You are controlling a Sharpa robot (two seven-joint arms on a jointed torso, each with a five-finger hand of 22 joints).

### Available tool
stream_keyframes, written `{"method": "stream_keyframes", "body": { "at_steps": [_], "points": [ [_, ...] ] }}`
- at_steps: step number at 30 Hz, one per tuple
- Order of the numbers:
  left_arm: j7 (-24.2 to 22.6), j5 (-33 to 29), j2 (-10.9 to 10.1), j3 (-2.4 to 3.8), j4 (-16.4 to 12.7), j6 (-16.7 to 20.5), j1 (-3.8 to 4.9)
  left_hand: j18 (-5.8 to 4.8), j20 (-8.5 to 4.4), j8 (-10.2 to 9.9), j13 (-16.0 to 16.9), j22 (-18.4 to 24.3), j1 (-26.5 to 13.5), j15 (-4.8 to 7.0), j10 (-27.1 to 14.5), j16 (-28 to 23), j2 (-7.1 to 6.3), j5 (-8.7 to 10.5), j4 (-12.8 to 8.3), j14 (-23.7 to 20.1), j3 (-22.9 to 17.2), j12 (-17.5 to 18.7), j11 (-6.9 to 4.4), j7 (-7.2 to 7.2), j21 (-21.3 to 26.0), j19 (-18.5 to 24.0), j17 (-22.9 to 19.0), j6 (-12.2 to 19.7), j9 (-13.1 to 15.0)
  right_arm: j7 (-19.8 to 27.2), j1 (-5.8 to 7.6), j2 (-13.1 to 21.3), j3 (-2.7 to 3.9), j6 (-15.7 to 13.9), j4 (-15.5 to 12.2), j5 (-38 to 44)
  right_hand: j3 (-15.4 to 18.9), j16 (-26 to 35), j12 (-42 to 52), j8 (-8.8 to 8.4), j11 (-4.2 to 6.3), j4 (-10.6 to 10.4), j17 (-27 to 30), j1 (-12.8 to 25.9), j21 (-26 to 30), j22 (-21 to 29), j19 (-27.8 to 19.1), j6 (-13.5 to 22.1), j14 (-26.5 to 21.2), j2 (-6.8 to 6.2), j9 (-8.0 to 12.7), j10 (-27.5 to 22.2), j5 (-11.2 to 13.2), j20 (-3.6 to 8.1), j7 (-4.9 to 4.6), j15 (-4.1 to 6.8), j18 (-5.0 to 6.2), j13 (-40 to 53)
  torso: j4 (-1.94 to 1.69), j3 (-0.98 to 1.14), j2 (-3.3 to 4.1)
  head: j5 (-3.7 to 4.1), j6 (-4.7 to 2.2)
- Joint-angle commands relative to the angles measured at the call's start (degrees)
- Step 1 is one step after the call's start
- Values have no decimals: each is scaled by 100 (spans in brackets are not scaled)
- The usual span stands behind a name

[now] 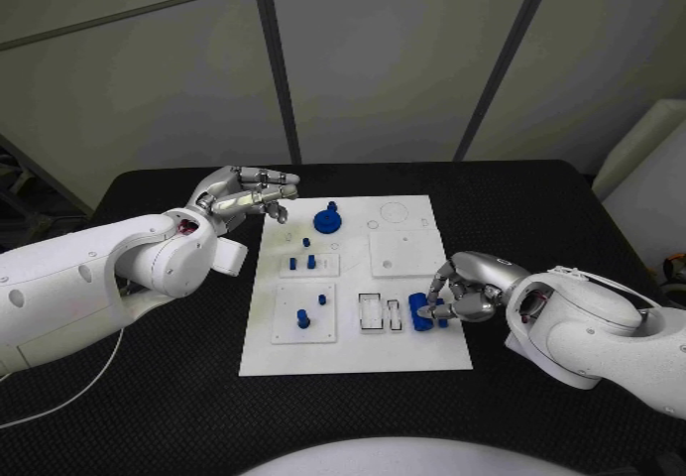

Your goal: Assemble the parts on the task board

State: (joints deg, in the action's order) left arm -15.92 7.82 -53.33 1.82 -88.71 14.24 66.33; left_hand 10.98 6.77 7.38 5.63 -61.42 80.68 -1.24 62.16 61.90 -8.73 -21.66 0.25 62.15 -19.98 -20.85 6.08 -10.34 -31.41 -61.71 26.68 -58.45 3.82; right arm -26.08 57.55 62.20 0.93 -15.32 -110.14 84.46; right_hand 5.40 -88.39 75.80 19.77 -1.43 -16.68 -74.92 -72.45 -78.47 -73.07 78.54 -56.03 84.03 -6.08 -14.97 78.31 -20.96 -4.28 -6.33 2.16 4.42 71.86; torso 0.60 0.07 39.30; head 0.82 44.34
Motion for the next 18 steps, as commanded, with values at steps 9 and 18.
{"method": "stream_keyframes", "body": {
  "at_steps": [9, 18],
  "points": [
    [-17, -6, -8, 3, -14, -64, 2, -56, 45, -10, 6, 6, -45, -40, -45, -23, 28, 32, 1, -11, 25, -25, -7, 0, 20, -2, -10, 21, 0, -56, -83, -221, -2, 158, 193, 244, 79, -31, 21, 54, -6, -5, -1166, 78, -37, -18, 59, 6, 525, 40, -40, 36, 18, 8, 48, 8, -54, 12, -6, -3, 3, -6, -2],
    [-8, -6, -32, 3, -28, -69, 1, -56, 45, -10, 6, 6, -45, -40, -45, -23, 28, 32, 1, -11, 25, -25, -7, 0, 20, -2, -10, 21, 0, -127, -246, -459, -3, 265, 354, 317, 123, -33, 15, 77, -4, -6, -1170, 116, -39, -23, 61, 21, 526, 62, -67, 33, 29, 11, 51, 11, -55, 19, -4, -3, 6, -33, 23]
  ]
}}
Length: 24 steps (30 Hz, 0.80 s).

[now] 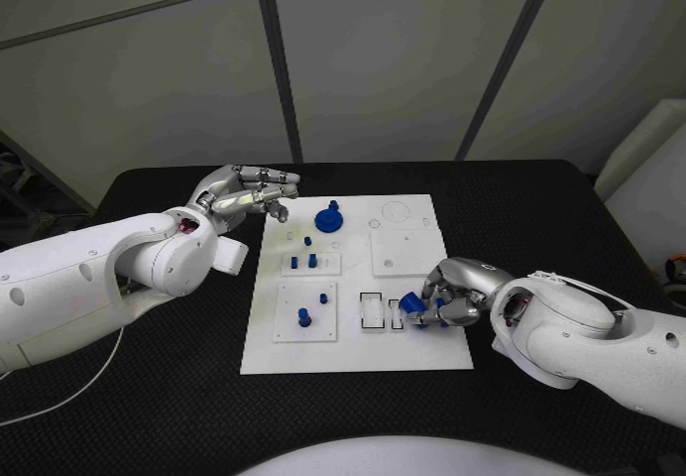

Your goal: Assemble the parts on the task board

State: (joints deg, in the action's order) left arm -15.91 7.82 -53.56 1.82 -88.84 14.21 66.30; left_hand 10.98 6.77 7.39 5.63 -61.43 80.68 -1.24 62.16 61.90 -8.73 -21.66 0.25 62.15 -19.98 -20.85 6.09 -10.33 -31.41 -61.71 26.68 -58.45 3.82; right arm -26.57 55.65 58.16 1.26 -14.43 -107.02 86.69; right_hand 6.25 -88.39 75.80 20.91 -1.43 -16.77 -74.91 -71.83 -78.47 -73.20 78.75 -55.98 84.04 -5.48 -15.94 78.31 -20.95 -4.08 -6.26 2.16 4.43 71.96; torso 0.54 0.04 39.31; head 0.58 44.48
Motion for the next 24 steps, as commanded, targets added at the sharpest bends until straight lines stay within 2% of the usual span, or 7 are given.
{"method": "stream_keyframes", "body": {
  "at_steps": [1, 5, 13, 24],
  "points": [
    [-8, -5, -12, 3, -17, -67, 5, -56, 47, -7, 10, 14, -57, -41, -52, -23, 32, 31, 9, -12, 35, -36, -7, 1, 30, -3, -15, 23, 1, -83, -69, -84, -37, 183, 57, 98, 41, -33, 15, -35, -3, 3, -1171, 56, -40, -11, 41, 17, 526, 3, 28, 34, 29, -9, 44, 11, -56, 9, 5, 1, 4, -14, 7],
    [-4, -5, -23, 3, -25, -69, 5, -56, 48, -5, 11, 17, -62, -42, -55, -23, 33, 31, 11, -12, 38, -40, -7, 1, 34, -4, -17, 24, 1, -101, -102, -150, -37, 168, 89, 107, 46, -36, 15, -24, -1, 8, -1179, 51, -45, -20, 46, 19, 527, 25, 16, 34, 27, -8, 48, 13, -58, 14, -1, -3, 0, -21, 13],
    [-2, -5, -46, 3, -35, -66, 4, -56, 48, -5, 11, 17, -62, -42, -55, -23, 33, 31, 11, -12, 38, -40, -7, 1, 34, -4, -17, 24, 1, -148, -123, -128, -37, -181, 43, 163, 59, -56, 68, 110, 38, 34, -1232, -107, -87, -86, 89, -20, 538, 227, -116, 102, -126, 16, 91, 43, -71, 128, 11, 4, -5, -45, 18],
    [2, -5, -40, 3, -29, -66, -2, -56, 48, -5, 11, 17, -62, -42, -55, -23, 33, 31, 11, -12, 38, -40, -7, 1, 34, -4, -17, 24, 1, -110, -124, 84, -33, -813, -296, -165, 83, -79, 101, 200, 83, 47, -1291, -354, -127, -150, 132, -35, 551, 363, -271, 168, -599, 56, 135, 83, -85, 232, 2, -4, -5, -37, -19]
  ]
}}
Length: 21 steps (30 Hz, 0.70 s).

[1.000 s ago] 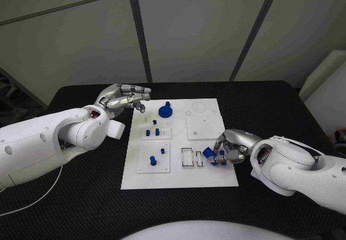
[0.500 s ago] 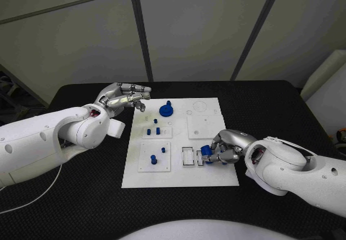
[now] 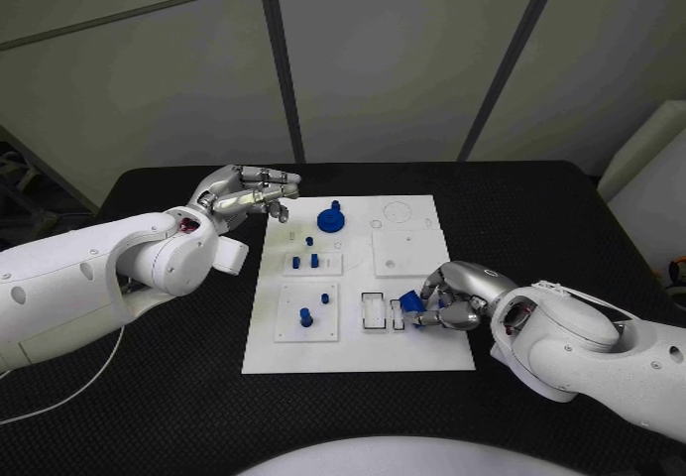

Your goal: Assemble the parts on the task board

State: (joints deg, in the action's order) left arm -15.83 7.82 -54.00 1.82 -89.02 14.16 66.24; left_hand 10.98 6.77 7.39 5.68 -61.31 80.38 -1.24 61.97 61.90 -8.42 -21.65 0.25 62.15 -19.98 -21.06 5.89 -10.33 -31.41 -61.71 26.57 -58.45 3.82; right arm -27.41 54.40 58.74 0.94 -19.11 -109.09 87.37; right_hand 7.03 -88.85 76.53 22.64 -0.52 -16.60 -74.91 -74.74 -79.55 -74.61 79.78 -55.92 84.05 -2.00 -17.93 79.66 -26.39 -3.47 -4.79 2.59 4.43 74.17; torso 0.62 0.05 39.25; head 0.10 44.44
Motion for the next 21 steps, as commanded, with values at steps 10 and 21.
{"method": "stream_keyframes", "body": {
  "at_steps": [10, 21],
  "points": [
    [-4, -5, 15, 3, -6, -60, 0, -56, 48, -5, 5, 5, -31, -42, -35, -23, 3, 31, 11, -12, 38, -19, 12, 1, 34, -3, -6, 24, 2, 29, 8, 89, 8, -621, -333, -513, 50, -46, 32, 36, -3, 1, -1324, -36, -43, -45, 51, -49, 556, 47, -116, 54, -211, 2, -6, 45, -93, 40, -14, -12, 5, 3, -37],
    [9, -5, 19, 3, -18, -77, 0, -55, 50, -4, 7, 12, -38, -43, -45, -23, 7, 29, 16, -13, 44, -27, 13, 0, 43, -5, -10, 29, 1, 69, 10, -170, 10, -522, -254, -644, 140, -49, 13, 39, -1, -13, -1333, 116, -45, -52, 54, -60, 558, 84, -157, 57, -228, 5, -3, 48, -94, 43, -8, -7, 10, -31, -30]
  ]
}}
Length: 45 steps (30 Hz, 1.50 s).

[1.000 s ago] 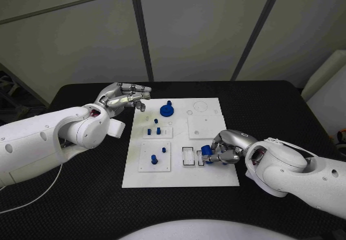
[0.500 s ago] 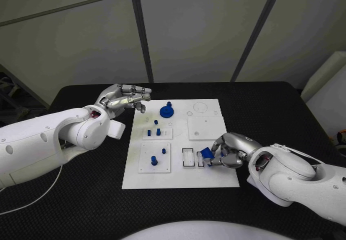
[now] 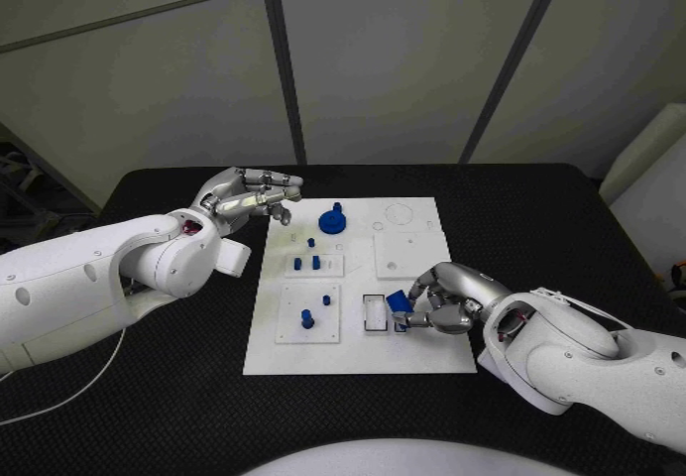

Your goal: Assemble the parts on the task board

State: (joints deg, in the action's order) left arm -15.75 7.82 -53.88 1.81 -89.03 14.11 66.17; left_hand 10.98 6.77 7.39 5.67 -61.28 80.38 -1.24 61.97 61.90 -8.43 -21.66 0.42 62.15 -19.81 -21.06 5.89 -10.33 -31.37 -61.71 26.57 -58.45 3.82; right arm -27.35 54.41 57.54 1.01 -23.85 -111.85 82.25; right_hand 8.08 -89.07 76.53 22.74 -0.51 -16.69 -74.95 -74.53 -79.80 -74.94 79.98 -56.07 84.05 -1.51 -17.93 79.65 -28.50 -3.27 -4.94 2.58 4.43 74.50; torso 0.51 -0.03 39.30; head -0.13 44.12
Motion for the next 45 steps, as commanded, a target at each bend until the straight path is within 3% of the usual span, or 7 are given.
{"method": "stream_keyframes", "body": {
  "at_steps": [1, 15, 19, 24, 32, 39, 45],
  "points": [
    [2, -5, 8, 4, -17, -73, 7, -55, 50, -4, 8, 9, -38, -43, -46, -23, 8, 29, -1, -13, 26, -27, 13, 0, 39, -6, -10, 29, 1, 63, 9, -82, 3, -40, 39, -139, 54, -26, 10, 30, -1, -3, -1327, 128, -20, -20, 34, -47, 558, 43, -164, 57, -6, -15, 13, 48, -94, 10, 3, 1, 4, -10, 2],
    [12, -5, 18, 4, -16, -81, 7, -55, 50, -4, 8, 9, -38, -43, -46, -23, 8, 29, -1, -13, 26, -27, 13, 0, 39, -6, -10, 29, 1, -26, 14, -473, 6, 334, 351, -161, 313, -17, -66, 57, 19, 0, -1304, 469, 1, -5, 16, -85, 552, 100, -288, 40, 420, -4, 42, 63, -89, -7, 4, 2, 5, -44, 11],
    [15, -5, 19, 4, -18, -83, 7, -55, 50, -4, 8, 9, -38, -43, -46, -23, 8, 29, -1, -13, 26, -27, 13, 0, 39, -6, -10, 29, 1, -54, 15, -532, 6, 362, 406, -162, 402, -15, -102, 61, 20, 1, -1302, 552, 14, 8, 5, -78, 552, 105, -332, 27, 681, -1, 45, 66, -86, -19, 5, 2, 6, -55, 25],
    [19, -5, 16, 4, -17, -82, 7, -55, 51, -3, 9, 12, -40, -43, -50, -22, 10, 29, 0, -13, 28, -30, 13, -1, 43, -7, -12, 31, 1, -92, 16, -582, 6, 295, 461, -126, 537, -6, -213, 54, 10, -6, -1281, 779, 44, 40, -20, -41, 547, 99, -392, -34, 1336, -5, 34, 58, -78, -96, 8, 3, 4, -69, 27],
    [23, -5, 14, 3, -15, -88, 7, -55, 51, -3, 9, 12, -40, -43, -50, -22, 10, 29, 0, -13, 28, -30, 13, -1, 43, -7, -12, 31, 1, -74, 17, -615, 6, 204, 481, -89, 499, -3, -363, 30, -17, -26, -1278, 1370, 77, 67, -42, 37, 546, -120, -482, -115, 2323, -28, 3, 32, -71, -185, 10, 3, 2, -73, 33],
    [25, -5, 16, 3, -10, -87, 6, -55, 51, -3, 9, 12, -40, -43, -50, -22, 10, 29, 0, -13, 28, -30, 13, -1, 43, -7, -12, 31, 1, -11, 18, -597, 6, 153, 427, -72, 358, -4, -367, 41, -18, -26, -1283, 1587, 77, 59, -37, 33, 547, -241, -528, -105, 2454, -32, 7, 32, -71, -167, 13, 7, 1, -74, 29],
    [27, -5, 10, 3, -10, -87, 6, -55, 51, -3, 9, 12, -40, -43, -50, -22, 10, 29, 0, -13, 28, -30, 13, -1, 43, -7, -12, 31, 1, 54, 17, -532, 5, 106, 324, -26, 280, -8, -328, 77, -3, -21, -1292, 1654, 61, 34, -20, -18, 549, -200, -563, -68, 2426, -27, 27, 41, -76, -120, 15, 8, 2, -74, 27]
  ]
}}
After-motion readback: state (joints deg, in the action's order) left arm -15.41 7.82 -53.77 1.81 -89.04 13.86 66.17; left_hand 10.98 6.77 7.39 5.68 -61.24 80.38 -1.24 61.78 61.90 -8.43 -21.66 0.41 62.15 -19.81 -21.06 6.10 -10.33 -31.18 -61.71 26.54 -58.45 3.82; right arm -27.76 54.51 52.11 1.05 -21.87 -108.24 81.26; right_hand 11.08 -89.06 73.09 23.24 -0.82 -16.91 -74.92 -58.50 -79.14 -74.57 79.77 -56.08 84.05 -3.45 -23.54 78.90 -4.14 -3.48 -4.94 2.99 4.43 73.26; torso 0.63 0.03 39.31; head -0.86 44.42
